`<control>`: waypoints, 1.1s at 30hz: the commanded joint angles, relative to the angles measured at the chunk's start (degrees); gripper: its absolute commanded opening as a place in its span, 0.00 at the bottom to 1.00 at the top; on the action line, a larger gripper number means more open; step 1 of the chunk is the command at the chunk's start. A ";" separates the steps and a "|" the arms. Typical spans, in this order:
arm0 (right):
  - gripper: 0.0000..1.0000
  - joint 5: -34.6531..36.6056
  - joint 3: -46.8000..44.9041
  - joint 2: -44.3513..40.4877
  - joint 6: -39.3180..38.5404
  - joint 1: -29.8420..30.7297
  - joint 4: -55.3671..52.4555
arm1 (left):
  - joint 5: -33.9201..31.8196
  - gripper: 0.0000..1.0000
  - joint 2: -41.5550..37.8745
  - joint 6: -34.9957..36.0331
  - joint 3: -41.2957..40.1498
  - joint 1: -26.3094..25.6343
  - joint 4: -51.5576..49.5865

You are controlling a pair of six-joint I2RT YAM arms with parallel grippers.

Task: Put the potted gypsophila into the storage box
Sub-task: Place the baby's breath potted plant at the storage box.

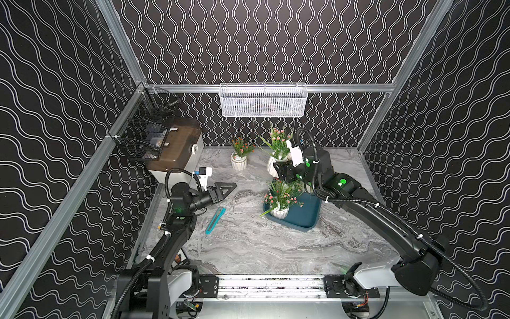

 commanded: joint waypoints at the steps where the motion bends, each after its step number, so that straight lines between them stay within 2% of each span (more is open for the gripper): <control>1: 0.77 1.87 -1.46 -2.34 1.31 -0.72 0.86 | 0.50 0.91 -1.02 2.43 1.19 -1.35 -1.08; 14: 0.77 3.25 -7.69 -10.80 3.00 -6.57 -4.76 | -1.78 0.92 -3.99 12.33 5.06 -8.21 -14.35; 33: 0.77 7.72 -13.83 -15.79 4.96 -8.02 -6.84 | -1.59 0.92 -2.89 12.88 5.40 -9.79 -15.48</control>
